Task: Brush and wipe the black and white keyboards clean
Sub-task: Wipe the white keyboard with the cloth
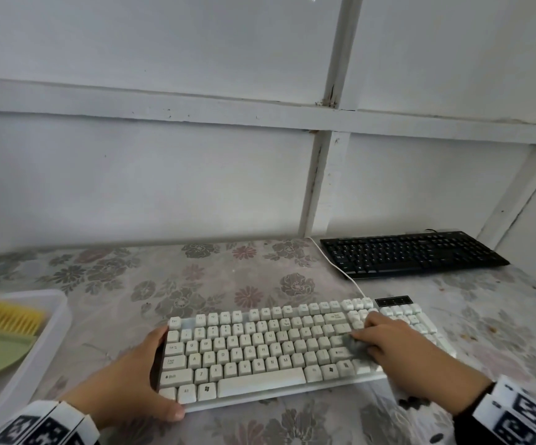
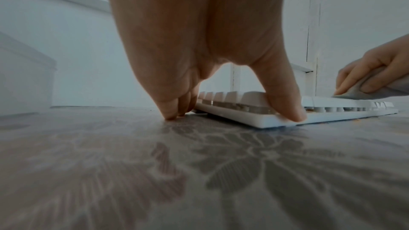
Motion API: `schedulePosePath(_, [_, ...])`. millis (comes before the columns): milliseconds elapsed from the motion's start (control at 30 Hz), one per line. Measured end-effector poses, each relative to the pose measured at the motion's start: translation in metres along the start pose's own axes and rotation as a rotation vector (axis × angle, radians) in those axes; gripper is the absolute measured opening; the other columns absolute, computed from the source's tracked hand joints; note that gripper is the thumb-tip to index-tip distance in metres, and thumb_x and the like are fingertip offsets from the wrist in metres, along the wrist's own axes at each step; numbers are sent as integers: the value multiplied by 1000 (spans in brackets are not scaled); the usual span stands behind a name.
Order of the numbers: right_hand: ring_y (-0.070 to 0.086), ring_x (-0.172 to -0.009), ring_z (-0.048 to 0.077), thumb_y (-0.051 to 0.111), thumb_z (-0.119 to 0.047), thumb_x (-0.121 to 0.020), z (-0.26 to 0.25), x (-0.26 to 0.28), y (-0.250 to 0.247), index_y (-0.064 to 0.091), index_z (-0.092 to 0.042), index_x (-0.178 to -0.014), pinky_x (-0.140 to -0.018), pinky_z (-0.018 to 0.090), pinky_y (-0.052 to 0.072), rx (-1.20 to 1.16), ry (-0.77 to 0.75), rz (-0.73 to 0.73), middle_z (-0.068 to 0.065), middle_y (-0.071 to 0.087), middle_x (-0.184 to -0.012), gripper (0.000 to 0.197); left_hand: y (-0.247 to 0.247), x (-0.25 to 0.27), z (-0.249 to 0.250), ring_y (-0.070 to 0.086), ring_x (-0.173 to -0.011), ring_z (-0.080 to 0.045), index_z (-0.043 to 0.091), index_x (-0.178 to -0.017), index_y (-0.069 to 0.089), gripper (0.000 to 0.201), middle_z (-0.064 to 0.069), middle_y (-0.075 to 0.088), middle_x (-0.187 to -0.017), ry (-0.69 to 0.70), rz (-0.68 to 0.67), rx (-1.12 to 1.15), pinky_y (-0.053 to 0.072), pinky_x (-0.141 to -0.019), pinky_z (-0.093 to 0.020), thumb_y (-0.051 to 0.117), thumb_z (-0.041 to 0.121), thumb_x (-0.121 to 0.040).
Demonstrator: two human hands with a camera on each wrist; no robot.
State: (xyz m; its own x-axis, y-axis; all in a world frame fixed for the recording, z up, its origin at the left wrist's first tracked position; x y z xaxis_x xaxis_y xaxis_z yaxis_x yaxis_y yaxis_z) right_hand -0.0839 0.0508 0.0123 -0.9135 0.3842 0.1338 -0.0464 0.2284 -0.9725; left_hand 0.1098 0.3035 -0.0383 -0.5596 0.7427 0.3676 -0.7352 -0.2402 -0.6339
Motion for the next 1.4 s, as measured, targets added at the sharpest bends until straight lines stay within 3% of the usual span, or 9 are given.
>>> schedulePosePath(167, [52,-94,6,49,-20,-96,31,4,-21,65,-31,-116,-83,21,43,-12,76,0,-9,51,-105,28,-2,-1,-2,39,-112,0,30,-145,3,125,30,35,-114,-3,23,5,30,-91,-15,88,33,-54])
schedulePosePath(367, [48,-91,14,49,-20,-95,25,-6,0,69,-28,-104,-79,26,42,21,41,-6,-13,46,-93,24,-1,0,-2,39,-116,-2,32,-145,1,138,23,36,-121,-13,5,-18,32,-98,-18,79,54,-34])
schedulePosePath(600, [43,-87,15,46,-22,-96,56,3,-8,68,-30,-109,-67,21,33,72,172,-31,-14,39,-91,27,-2,0,0,39,-109,2,32,-145,3,128,37,31,-108,12,19,10,31,-87,-13,86,38,-48])
schedulePosePath(767, [38,-86,16,44,-8,-93,50,-2,-20,68,-21,-97,-69,23,37,123,204,-3,-12,36,-89,28,-2,-1,-2,37,-113,2,31,-145,4,148,35,31,-113,22,7,19,29,-94,-17,83,59,-23])
schedulePosePath(867, [42,-90,18,48,-18,-96,30,-8,-14,69,-26,-100,-75,27,38,96,106,-24,-13,38,-91,23,-4,0,-3,36,-117,0,31,-145,3,143,29,33,-119,16,27,1,29,-97,-18,80,58,-28])
schedulePosePath(1033, [39,-86,15,47,-23,-96,41,-2,-13,69,-29,-104,-63,19,27,117,141,-50,-19,33,-87,23,-2,1,-2,37,-116,-1,31,-146,2,140,22,35,-125,-10,10,-2,30,-95,-19,80,56,-31])
schedulePosePath(1200, [35,-86,16,44,-22,-98,58,4,-28,68,-21,-101,-64,20,31,153,207,-44,-5,39,-96,24,-1,1,1,37,-111,1,31,-146,1,141,34,30,-111,2,-9,0,29,-91,-17,78,56,-30])
schedulePosePath(1267, [37,-87,16,47,-23,-97,52,-1,-29,68,-26,-100,-70,21,34,135,176,6,-6,40,-97,21,-1,2,3,37,-110,1,31,-145,0,141,34,29,-110,2,-10,1,30,-91,-16,77,57,-30])
schedulePosePath(1400, [34,-87,17,49,-22,-97,45,-2,-12,67,-32,-108,-62,18,28,122,118,-56,-15,33,-88,24,0,3,5,37,-107,2,35,-142,-1,148,37,26,-107,0,-31,-4,31,-87,-15,79,64,-22])
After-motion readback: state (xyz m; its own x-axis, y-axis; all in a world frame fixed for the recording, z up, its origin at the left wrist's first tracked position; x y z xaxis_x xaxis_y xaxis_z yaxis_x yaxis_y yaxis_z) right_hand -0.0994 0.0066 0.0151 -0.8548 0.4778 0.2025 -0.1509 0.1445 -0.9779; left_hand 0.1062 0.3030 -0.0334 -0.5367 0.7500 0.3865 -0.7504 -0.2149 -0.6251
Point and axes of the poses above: each hand's wrist, its own x-axis away from the middle knuckle, its own y-axis out of the palm, z = x × y, the point moved 9 cm from there along -x, towards the middle knuckle
